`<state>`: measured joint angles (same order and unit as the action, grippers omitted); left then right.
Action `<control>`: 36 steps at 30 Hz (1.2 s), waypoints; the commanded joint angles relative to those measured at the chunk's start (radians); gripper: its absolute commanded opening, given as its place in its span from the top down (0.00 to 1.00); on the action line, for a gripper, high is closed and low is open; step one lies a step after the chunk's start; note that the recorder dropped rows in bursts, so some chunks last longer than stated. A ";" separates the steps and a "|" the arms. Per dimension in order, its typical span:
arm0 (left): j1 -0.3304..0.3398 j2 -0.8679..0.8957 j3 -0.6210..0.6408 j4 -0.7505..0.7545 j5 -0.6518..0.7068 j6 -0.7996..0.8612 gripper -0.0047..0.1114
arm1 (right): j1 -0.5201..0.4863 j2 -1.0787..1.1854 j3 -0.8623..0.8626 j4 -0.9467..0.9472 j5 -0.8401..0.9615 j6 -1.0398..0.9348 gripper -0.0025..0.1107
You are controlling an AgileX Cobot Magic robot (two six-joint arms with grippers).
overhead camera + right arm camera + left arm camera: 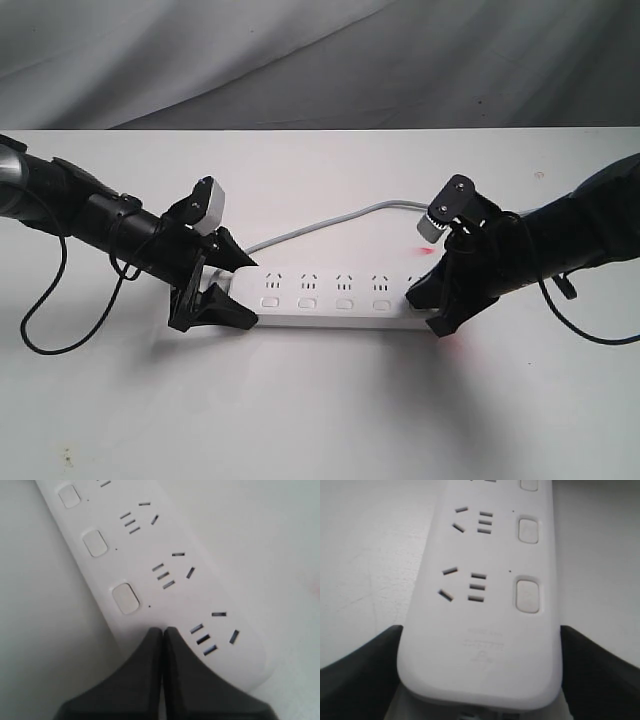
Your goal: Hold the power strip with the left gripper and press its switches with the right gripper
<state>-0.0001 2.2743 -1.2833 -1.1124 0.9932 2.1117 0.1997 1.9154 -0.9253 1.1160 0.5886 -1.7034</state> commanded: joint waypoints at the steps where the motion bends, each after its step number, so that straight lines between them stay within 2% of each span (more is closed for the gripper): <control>1: 0.001 0.017 0.010 0.077 -0.074 -0.018 0.37 | 0.000 0.020 0.010 -0.082 -0.039 0.015 0.98; 7: 0.001 0.017 0.010 0.077 -0.074 -0.018 0.37 | 0.000 0.024 0.010 -0.221 -0.065 0.121 0.98; 11: 0.001 0.017 0.010 0.077 -0.074 -0.018 0.37 | 0.000 0.029 0.010 -0.202 -0.076 0.123 0.98; 16: 0.001 0.017 0.010 0.077 -0.074 -0.018 0.37 | 0.080 0.044 0.010 -0.186 -0.078 0.112 0.98; 22: 0.001 0.017 0.010 0.077 -0.074 -0.018 0.37 | 0.080 0.041 0.000 -0.128 -0.053 0.109 0.98; 25: 0.001 0.017 0.010 0.077 -0.074 -0.018 0.37 | 0.080 -0.076 -0.032 -0.026 -0.002 0.072 0.98; 28: 0.001 0.017 0.010 0.077 -0.074 -0.018 0.37 | 0.077 -0.229 -0.097 -0.018 -0.013 0.071 0.98; 30: 0.001 0.017 0.010 0.077 -0.074 -0.018 0.37 | 0.077 -0.331 -0.130 -0.018 -0.079 0.090 0.98; 33: 0.001 0.017 0.010 0.077 -0.074 -0.018 0.37 | 0.077 -0.476 -0.129 -0.038 -0.291 0.207 0.98; 36: 0.001 0.017 0.010 0.077 -0.074 -0.018 0.37 | 0.077 -0.548 -0.129 -0.043 -0.357 0.242 0.98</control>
<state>0.0000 2.2743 -1.2833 -1.1086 0.9932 2.1117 0.2787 1.4297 -1.0550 1.0832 0.2985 -1.4985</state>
